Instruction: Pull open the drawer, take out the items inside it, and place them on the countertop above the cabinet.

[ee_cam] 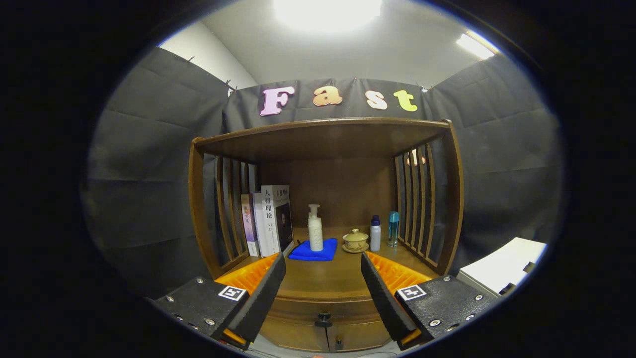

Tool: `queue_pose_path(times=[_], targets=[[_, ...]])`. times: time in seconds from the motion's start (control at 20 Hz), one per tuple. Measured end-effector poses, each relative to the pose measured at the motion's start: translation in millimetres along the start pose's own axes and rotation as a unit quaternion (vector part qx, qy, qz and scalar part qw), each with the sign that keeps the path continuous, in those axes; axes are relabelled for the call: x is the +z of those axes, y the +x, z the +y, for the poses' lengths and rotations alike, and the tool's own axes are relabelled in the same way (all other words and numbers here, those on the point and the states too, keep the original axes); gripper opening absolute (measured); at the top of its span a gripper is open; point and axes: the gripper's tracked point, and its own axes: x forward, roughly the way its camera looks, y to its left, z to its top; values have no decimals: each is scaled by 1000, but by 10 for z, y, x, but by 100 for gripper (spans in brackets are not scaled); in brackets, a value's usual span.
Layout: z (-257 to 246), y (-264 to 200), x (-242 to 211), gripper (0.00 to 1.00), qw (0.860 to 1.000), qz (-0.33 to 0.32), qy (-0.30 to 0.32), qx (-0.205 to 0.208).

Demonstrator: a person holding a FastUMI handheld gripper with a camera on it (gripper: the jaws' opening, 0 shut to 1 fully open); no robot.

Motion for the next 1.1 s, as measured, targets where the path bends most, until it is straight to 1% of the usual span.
queue_pose_path(times=[0.25, 0.35, 0.4, 0.55, 0.6, 0.7, 0.8, 0.85, 0.95, 1.1], targets=[[13, 34, -161, 95, 1000, 21, 8, -2], [-72, 51, -190, 95, 999, 31, -5, -15], [-104, 59, -172, 95, 999, 29, -2, -18], [-58, 109, -256, 95, 999, 40, 35, -7], [-58, 147, -342, 94, 998, 50, 31, -11], [-166, 216, -495, 94, 997, 59, -5, -41], [-188, 277, -667, 94, 996, 62, -28, -52], [-171, 307, -813, 94, 996, 68, -23, -56], [-118, 266, -1151, 94, 994, 96, 14, -53], [-157, 283, -1524, 94, 990, 117, 49, -68]])
